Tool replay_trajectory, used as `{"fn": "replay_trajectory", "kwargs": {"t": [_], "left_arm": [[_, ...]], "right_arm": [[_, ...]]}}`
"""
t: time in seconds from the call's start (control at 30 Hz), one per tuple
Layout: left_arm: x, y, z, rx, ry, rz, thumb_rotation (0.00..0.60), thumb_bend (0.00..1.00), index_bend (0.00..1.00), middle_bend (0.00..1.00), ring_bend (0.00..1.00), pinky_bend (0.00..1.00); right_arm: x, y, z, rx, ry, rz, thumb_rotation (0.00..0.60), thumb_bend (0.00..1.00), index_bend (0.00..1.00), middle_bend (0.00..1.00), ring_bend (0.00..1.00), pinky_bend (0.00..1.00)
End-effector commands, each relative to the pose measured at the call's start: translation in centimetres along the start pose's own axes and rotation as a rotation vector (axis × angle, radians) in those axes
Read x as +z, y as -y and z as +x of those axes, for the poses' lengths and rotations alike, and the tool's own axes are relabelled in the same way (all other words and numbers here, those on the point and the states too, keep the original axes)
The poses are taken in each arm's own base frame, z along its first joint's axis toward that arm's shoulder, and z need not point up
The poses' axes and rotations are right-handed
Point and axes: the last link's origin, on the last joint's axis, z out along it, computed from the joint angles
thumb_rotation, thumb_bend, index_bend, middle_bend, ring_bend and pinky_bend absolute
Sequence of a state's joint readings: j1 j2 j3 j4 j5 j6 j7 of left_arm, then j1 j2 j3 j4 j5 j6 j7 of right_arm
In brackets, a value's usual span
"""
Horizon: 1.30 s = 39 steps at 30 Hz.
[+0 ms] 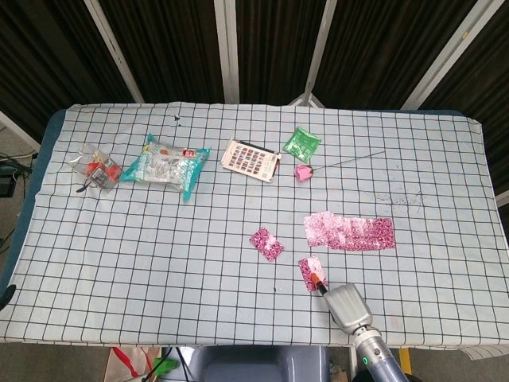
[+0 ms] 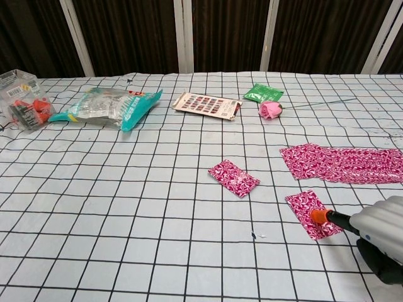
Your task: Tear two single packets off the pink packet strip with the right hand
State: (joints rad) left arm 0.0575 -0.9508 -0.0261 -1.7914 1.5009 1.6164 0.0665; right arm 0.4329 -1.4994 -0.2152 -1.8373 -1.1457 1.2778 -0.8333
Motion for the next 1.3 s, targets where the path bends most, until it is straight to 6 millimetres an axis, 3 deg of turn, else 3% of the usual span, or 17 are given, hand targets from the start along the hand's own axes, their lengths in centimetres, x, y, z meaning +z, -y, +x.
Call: {"fn": "replay_trajectory", "kwargs": {"t": [0.03, 0.17, 0.27, 0.37, 0.5, 0.63, 0.83, 1.1, 1.3], "left_arm": [[0.0, 0.0, 0.0, 0.000, 0.000, 0.000, 0.600, 0.38, 0.18, 0.04, 0.00, 0.12], [0.0, -0.1, -0.1, 0.004, 0.004, -0.005, 0.600, 0.38, 0.18, 0.04, 0.00, 0.12], [0.0, -0.1, -0.2, 0.006, 0.003, -0.001, 0.600, 0.38, 0.18, 0.04, 0.00, 0.12], [0.1, -0.1, -0.2, 0.009, 0.006, 0.002, 0.600, 0.38, 0.18, 0.04, 0.00, 0.12], [0.1, 0.0, -0.1, 0.007, 0.006, 0.006, 0.600, 0.38, 0.18, 0.04, 0.00, 0.12], [0.1, 0.1, -0.1, 0.004, 0.003, 0.007, 0.600, 0.38, 0.18, 0.04, 0.00, 0.12], [0.1, -0.5, -0.5, 0.017, 0.021, -0.009, 0.600, 0.38, 0.18, 0.04, 0.00, 0.12], [0.0, -0.5, -0.6, 0.032, 0.024, 0.003, 0.600, 0.38, 0.18, 0.04, 0.00, 0.12], [-0.2, -0.4, -0.4, 0.026, 0.014, 0.000, 0.600, 0.38, 0.18, 0.04, 0.00, 0.12]], "right_arm": [[-0.2, 0.0, 0.4, 0.011, -0.022, 0.003, 0.600, 0.89, 0.15, 0.83, 0.85, 0.67], [0.3, 0.6, 2.3, 0.069, -0.145, 0.036, 0.600, 0.89, 0.15, 0.78, 0.81, 0.66], [1.2, 0.3, 4.3, 0.146, -0.291, 0.058, 0.600, 0.89, 0.11, 0.55, 0.66, 0.57], [1.7, -0.9, 6.5, 0.257, -0.425, 0.058, 0.600, 0.82, 0.02, 0.27, 0.41, 0.40], [1.2, -4.4, 8.1, 0.360, -0.442, -0.029, 0.600, 0.67, 0.00, 0.11, 0.24, 0.30], [-1.1, -8.8, 8.8, 0.339, -0.466, -0.144, 0.600, 0.65, 0.00, 0.08, 0.22, 0.27], [-5.9, -13.3, 6.9, 0.189, -0.420, -0.233, 0.600, 0.64, 0.00, 0.07, 0.17, 0.22], [-11.2, -15.5, 5.1, 0.197, -0.457, -0.318, 0.600, 0.64, 0.00, 0.07, 0.15, 0.15], [-12.6, -16.2, 4.5, 0.195, -0.465, -0.329, 0.600, 0.64, 0.00, 0.06, 0.12, 0.11]]}}
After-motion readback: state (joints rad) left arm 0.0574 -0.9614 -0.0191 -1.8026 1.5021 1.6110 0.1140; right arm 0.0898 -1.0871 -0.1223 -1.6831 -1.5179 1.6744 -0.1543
